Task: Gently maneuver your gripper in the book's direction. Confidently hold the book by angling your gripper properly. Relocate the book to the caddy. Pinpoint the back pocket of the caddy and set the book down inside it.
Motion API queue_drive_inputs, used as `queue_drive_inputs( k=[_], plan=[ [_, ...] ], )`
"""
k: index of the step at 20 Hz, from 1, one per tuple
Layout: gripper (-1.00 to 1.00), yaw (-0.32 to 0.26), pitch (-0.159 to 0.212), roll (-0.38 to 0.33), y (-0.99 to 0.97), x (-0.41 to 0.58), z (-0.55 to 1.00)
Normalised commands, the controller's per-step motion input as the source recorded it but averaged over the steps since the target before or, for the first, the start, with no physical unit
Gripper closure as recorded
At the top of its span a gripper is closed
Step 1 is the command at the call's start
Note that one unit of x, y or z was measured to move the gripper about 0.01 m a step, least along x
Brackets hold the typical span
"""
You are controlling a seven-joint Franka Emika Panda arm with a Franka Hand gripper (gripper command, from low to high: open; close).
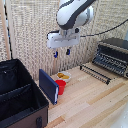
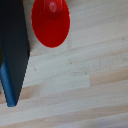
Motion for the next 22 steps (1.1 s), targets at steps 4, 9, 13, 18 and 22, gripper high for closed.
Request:
queue_drive_inputs(
  k=[4, 9, 13, 18, 22],
  plan=[
    [-1.0, 0.0, 0.016, -0.088, 0.69, 0.038, -0.12],
    [-1.0, 0.003, 0.03, -0.1, 0.66, 0.064, -0.09],
    [-1.0, 0.042, 0.05, -0.079, 0.44, 0.19, -0.13],
    [-1.0, 0.079, 0.055, -0.057, 0.28, 0.371, -0.2],
    [-1.0, 0.084, 0.045, -0.054, 0.28, 0.381, -0.22]
  ],
)
